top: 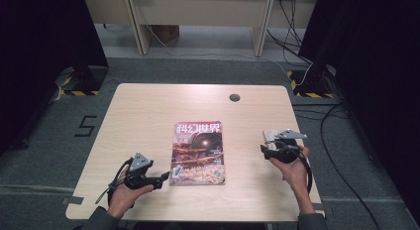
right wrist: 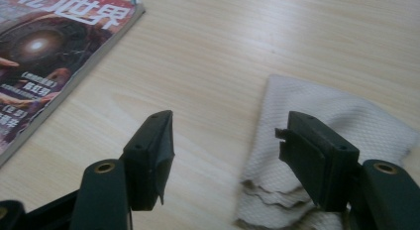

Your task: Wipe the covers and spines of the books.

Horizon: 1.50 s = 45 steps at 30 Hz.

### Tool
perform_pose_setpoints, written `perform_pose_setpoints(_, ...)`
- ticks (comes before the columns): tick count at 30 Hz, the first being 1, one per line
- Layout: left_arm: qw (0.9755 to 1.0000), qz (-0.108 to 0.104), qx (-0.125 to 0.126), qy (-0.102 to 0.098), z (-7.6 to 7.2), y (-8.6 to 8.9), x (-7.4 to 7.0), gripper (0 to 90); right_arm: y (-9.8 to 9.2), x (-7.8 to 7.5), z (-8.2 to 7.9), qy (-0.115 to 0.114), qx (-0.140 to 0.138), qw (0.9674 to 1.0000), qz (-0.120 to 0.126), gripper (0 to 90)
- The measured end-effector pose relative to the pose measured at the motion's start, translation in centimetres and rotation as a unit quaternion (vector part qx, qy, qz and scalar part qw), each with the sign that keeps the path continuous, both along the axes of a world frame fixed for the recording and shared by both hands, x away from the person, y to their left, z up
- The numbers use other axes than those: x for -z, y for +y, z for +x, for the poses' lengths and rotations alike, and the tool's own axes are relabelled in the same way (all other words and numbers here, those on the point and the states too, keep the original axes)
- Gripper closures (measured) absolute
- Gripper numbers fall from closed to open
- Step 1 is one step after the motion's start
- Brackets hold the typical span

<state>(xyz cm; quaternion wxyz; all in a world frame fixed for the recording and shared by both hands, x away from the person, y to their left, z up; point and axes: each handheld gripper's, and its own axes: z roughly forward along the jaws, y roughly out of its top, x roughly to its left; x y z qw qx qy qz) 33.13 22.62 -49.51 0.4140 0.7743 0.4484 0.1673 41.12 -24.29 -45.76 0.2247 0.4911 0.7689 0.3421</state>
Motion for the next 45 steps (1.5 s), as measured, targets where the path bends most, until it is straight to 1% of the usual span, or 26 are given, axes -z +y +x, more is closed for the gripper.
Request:
perform_pose_setpoints(4, 1.0000, 0.003, 0.003, 0.001, -0.4, 0.1, 0.0, 20.0, -1.1, 0.0, 0.1, 0.001, 0.013, 0.9999, -0.003, 37.5)
perform_pose_setpoints(8, 1.0000, 0.004, 0.002, 0.000, -0.6, 0.2, 0.0, 20.0, -2.2, -0.1, 0.3, -0.005, 0.034, 0.9992, -0.018, 39.2)
perform_pose_setpoints(11, 1.0000, 0.006, 0.003, 0.001, -0.8, 0.2, 0.0, 20.0, -3.1, 0.0, 0.5, -0.005, 0.050, 0.9985, -0.022, 41.6)
perform_pose_setpoints(13, 1.0000, 0.006, 0.003, 0.001, -0.8, 0.2, 0.0, 20.0, -3.6, 0.3, 0.7, 0.002, 0.061, 0.9979, -0.024, 43.0)
perform_pose_setpoints(14, 1.0000, 0.005, 0.003, 0.000, -0.8, 0.2, 0.0, 20.0, -3.7, 0.5, 0.9, 0.009, 0.066, 0.9974, -0.029, 43.1)
perform_pose_setpoints(15, 1.0000, 0.005, 0.003, 0.000, -0.8, 0.2, 0.0, 20.0, -3.9, 0.7, 1.1, 0.010, 0.071, 0.9969, -0.033, 43.6)
perform_pose_setpoints(20, 1.0000, 0.008, 0.005, 0.002, -0.7, 0.1, 0.1, 20.0, -4.0, 1.4, 2.1, 0.018, 0.078, 0.9961, -0.037, 45.2)
perform_pose_setpoints(21, 1.0000, 0.007, 0.004, 0.002, -0.7, 0.1, 0.1, 20.0, -4.0, 1.6, 2.3, 0.023, 0.079, 0.9959, -0.037, 45.6)
perform_pose_setpoints(24, 1.0000, 0.007, 0.005, 0.002, -0.7, 0.2, 0.1, 20.0, -3.8, 2.2, 2.8, 0.039, 0.078, 0.9951, -0.046, 46.8)
perform_pose_setpoints(27, 1.0000, 0.008, 0.004, 0.004, -0.6, 0.1, 0.1, 20.0, -3.7, 2.8, 3.4, 0.045, 0.075, 0.9948, -0.051, 48.6)
perform_pose_setpoints(28, 0.9999, 0.008, 0.005, 0.003, -0.6, 0.1, 0.1, 20.0, -3.7, 3.0, 3.6, 0.054, 0.077, 0.9942, -0.051, 50.3)
perform_pose_setpoints(30, 1.0000, 0.007, 0.005, 0.003, -0.6, 0.1, 0.1, 20.0, -3.8, 3.6, 4.1, 0.064, 0.076, 0.9941, -0.044, 53.0)
perform_pose_setpoints(31, 1.0000, 0.007, 0.004, 0.004, -0.6, 0.1, 0.1, 20.0, -3.9, 3.7, 4.3, 0.067, 0.072, 0.9945, -0.039, 56.6)
perform_pose_setpoints(32, 1.0000, 0.006, 0.004, 0.004, -0.6, 0.1, 0.1, 20.0, -3.9, 3.8, 4.4, 0.066, 0.067, 0.9952, -0.029, 59.5)
perform_pose_setpoints(33, 1.0000, 0.006, 0.004, 0.005, -0.6, 0.1, 0.1, 20.0, -3.9, 3.7, 4.5, 0.064, 0.065, 0.9955, -0.025, 61.1)
perform_pose_setpoints(34, 1.0000, 0.007, 0.004, 0.005, -0.6, 0.1, 0.1, 20.0, -3.7, 3.7, 4.6, 0.066, 0.059, 0.9956, -0.031, 63.5)
perform_pose_setpoints(35, 1.0000, 0.007, 0.004, 0.005, -0.6, 0.1, 0.2, 20.0, -3.5, 3.7, 4.7, 0.065, 0.055, 0.9959, -0.031, 65.5)
perform_pose_setpoints(37, 0.9999, 0.008, 0.005, 0.005, -0.6, 0.1, 0.2, 20.0, -2.9, 3.8, 4.9, 0.064, 0.047, 0.9965, -0.026, 66.5)
perform_pose_setpoints(38, 0.9999, 0.008, 0.005, 0.005, -0.6, 0.0, 0.2, 20.0, -2.5, 3.8, 5.1, 0.062, 0.040, 0.9968, -0.029, 66.6)
perform_pose_setpoints(40, 0.9999, 0.008, 0.005, 0.005, -0.6, 0.0, 0.2, 20.0, -1.3, 3.7, 5.2, 0.061, 0.023, 0.9973, -0.034, 67.1)
perform_pose_setpoints(41, 0.9999, 0.008, 0.005, 0.006, -0.6, 0.1, 0.2, 20.0, -0.8, 3.7, 5.3, 0.058, 0.017, 0.9976, -0.034, 67.3)
perform_pose_setpoints(43, 0.9999, 0.008, 0.005, 0.006, -0.5, 0.1, 0.2, 20.0, 0.3, 3.7, 5.5, 0.060, 0.006, 0.9976, -0.035, 67.3)
perform_pose_setpoints(45, 0.9999, 0.008, 0.005, 0.006, -0.6, 0.0, 0.2, 20.0, 1.2, 3.7, 5.7, 0.059, -0.003, 0.9975, -0.040, 67.3)
